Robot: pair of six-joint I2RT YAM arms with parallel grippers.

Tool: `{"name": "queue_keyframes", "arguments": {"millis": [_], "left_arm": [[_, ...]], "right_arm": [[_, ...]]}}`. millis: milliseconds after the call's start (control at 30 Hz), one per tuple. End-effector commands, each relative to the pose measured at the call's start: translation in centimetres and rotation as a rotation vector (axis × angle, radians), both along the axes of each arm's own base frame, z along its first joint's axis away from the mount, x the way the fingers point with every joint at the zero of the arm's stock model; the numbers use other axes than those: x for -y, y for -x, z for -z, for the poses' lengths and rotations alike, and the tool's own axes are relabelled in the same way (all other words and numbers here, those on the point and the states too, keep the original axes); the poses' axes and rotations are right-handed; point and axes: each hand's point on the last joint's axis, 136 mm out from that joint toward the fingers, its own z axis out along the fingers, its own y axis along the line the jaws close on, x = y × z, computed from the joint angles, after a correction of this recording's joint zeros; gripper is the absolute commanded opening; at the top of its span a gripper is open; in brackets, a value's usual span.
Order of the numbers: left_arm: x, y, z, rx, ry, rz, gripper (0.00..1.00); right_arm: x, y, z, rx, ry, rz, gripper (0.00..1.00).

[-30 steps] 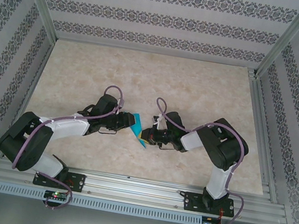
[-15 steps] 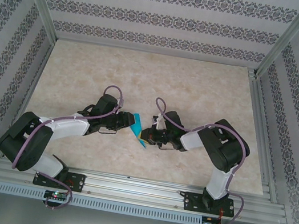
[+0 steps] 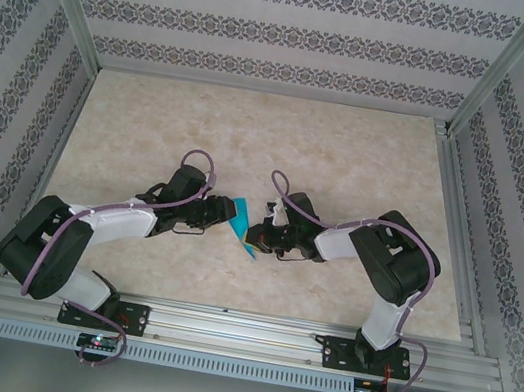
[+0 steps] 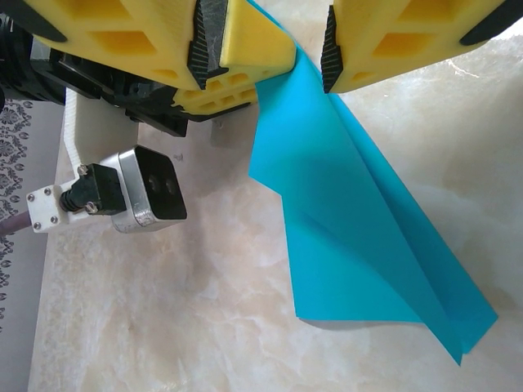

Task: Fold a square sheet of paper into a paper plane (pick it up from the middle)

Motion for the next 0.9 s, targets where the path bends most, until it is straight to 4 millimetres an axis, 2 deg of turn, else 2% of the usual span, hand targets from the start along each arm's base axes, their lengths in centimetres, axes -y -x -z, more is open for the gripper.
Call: {"name": "queue_keyframes", "arguments": {"millis": [0,467,867], "left_arm": [[1.3,-0.7,-1.1,0.031,0.043,0.022,0.45],[3.7,-1.3,-1.2,0.031,0.102,0.091,0.45],[4.8,-1.6,0.2,0.010,0.098,0.113,0.45]], "right_arm": [[2.7,0.8,3.6,-0.066,0.174,0.056,0.02],[2.9,1.1,4.3,-0.089,0.204,0.054,0.02],[3.0,1.2,4.7,-0.099,0.212,0.054,0.02]]}}
